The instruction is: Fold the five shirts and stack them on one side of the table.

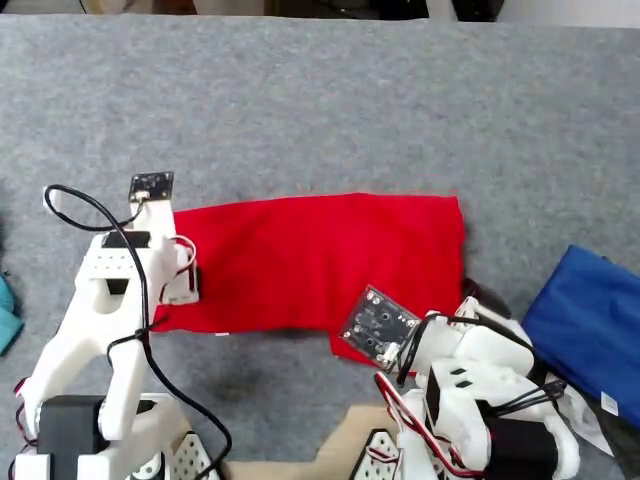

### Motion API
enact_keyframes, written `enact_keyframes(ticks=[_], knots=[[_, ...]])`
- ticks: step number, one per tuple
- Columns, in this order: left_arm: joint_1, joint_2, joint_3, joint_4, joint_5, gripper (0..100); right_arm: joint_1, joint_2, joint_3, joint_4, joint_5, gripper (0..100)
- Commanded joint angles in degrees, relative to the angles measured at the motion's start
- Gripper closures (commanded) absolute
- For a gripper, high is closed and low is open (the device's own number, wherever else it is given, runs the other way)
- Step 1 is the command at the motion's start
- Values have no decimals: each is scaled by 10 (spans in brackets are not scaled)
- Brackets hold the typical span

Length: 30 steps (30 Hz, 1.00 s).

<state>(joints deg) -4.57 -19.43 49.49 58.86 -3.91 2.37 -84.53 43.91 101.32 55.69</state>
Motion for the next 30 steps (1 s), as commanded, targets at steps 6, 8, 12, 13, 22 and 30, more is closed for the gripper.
enact_keyframes(ticks=[6, 8, 12, 13, 22, 30], knots=[[-53, -19, -191, 136, -7, 757, 7, 14, -25, -30, 14, 868], [-76, -19, -244, 151, -37, 757, 7, 42, -26, -56, 20, 951], [-70, -10, -298, 135, 21, 780, 7, 151, -27, -158, 5, 986], [-59, -4, -298, 115, 54, 813, 7, 188, -26, -195, -9, 986], [-4, 173, -262, -61, 137, 981, 36, 559, -153, -367, -178, 986], [-18, 342, -329, -108, 137, 981, 53, 871, -320, -370, -243, 986]])
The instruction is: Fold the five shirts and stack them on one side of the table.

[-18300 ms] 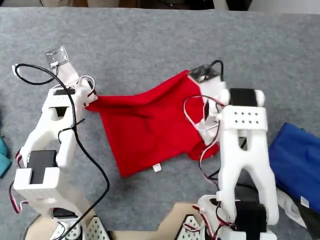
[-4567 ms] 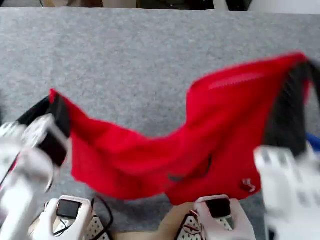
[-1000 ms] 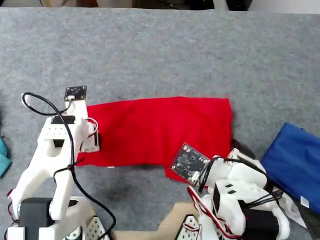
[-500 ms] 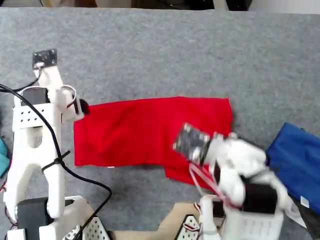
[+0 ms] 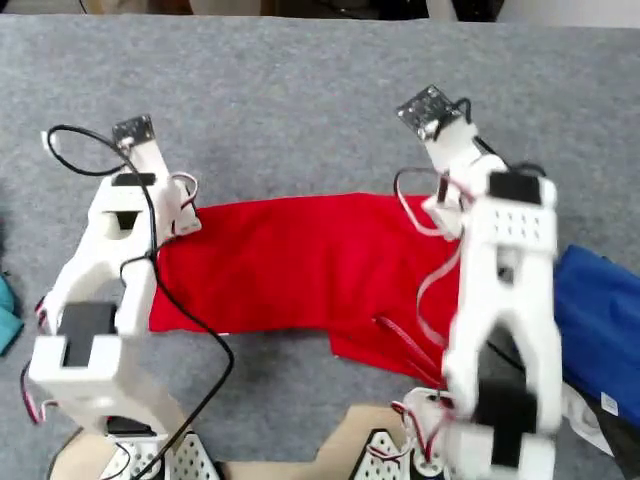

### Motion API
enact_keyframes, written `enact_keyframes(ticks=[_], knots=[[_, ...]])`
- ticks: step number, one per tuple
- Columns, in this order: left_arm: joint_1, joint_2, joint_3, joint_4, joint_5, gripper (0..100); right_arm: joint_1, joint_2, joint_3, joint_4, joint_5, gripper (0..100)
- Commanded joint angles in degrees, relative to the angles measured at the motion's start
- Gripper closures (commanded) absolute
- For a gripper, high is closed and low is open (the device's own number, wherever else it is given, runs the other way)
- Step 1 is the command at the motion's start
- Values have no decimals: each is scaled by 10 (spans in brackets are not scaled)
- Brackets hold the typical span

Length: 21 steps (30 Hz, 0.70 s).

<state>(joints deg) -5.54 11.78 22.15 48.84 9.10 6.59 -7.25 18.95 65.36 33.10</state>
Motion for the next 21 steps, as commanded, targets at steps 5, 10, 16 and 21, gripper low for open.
enact_keyframes(ticks=[5, 10, 16, 21], knots=[[-16, 102, -178, 50, 7, 981, 11, 255, -190, -8, -40, 986], [-19, 190, -307, 98, 7, 981, 11, 374, -320, -7, -51, 986], [-20, 276, -440, 160, 7, 981, 10, 485, -448, 11, -48, 987], [-20, 320, -522, 175, 7, 981, 11, 518, -539, 77, -40, 987]])
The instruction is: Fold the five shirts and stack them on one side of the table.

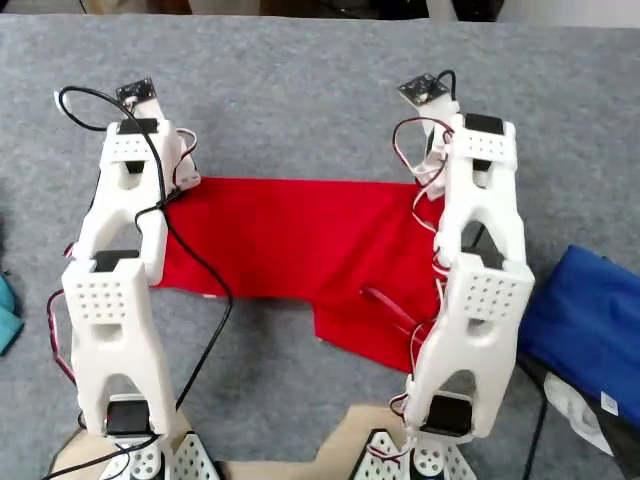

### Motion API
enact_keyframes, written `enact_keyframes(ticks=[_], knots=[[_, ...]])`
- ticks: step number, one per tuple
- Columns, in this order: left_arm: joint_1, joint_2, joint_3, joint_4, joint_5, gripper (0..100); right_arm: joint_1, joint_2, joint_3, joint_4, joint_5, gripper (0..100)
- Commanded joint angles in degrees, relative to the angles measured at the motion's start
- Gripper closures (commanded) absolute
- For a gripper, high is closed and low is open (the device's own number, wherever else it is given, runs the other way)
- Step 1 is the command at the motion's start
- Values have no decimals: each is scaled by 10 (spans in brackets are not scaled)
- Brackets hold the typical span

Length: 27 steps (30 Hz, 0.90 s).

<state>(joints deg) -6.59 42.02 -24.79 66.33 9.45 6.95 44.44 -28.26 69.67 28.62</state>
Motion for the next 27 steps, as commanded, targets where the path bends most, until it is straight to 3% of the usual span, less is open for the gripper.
enact_keyframes(ticks=[1, 9, 17, 24, 27], knots=[[-10, 24, -66, 8, 4, 981, 6, 0, -87, 58, 14, 991], [-28, 36, -155, 81, 0, 981, 4, -92, -211, 218, 54, 994], [-58, 36, -207, 129, 4, 977, 0, -218, -217, 327, 69, 994], [-60, 37, -178, 117, 27, 979, -34, -364, 34, 316, 113, 994], [-57, 33, -176, 124, 27, 979, -36, -423, 189, 230, 111, 994]])
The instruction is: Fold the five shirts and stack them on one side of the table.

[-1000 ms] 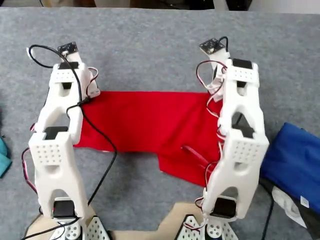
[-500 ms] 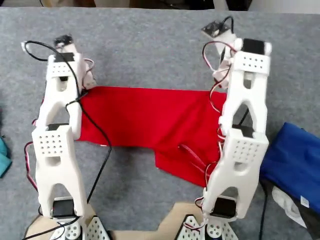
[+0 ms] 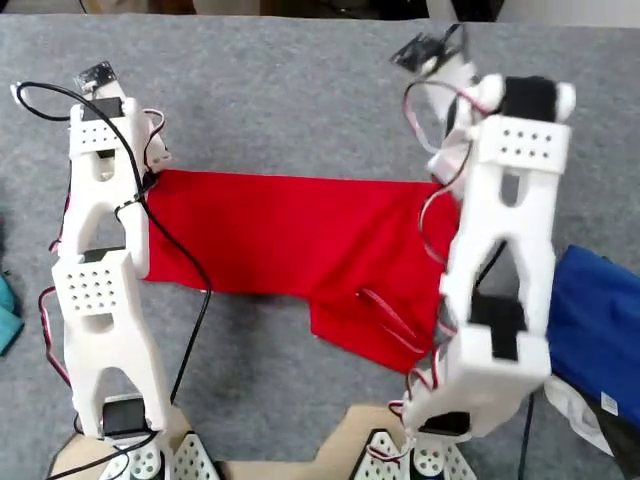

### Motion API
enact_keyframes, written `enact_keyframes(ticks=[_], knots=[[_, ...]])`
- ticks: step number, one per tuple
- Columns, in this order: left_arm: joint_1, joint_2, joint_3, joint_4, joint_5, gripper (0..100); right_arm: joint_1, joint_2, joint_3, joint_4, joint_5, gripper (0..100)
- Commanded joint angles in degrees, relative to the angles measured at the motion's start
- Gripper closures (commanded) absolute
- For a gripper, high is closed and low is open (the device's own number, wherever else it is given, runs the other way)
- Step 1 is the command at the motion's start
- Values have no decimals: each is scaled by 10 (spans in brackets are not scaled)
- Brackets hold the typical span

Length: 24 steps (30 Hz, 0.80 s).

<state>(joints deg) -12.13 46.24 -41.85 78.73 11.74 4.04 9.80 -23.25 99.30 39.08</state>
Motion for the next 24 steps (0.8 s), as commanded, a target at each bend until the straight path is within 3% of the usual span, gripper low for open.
enact_keyframes(ticks=[1, 5, 10, 19, 24], knots=[[-2, -11, -8, 6, 5, 979, -5, -93, 188, -100, 6, 994], [4, -12, -9, 53, 8, 980, -3, -117, 333, -222, 4, 994], [44, -7, -6, 124, 13, 980, -5, -99, 385, -336, -32, 994], [50, -6, -3, 100, 13, 980, -4, 58, 374, -486, -55, 994], [48, 25, 11, 33, 17, 980, -2, 115, 323, -479, -86, 994]])
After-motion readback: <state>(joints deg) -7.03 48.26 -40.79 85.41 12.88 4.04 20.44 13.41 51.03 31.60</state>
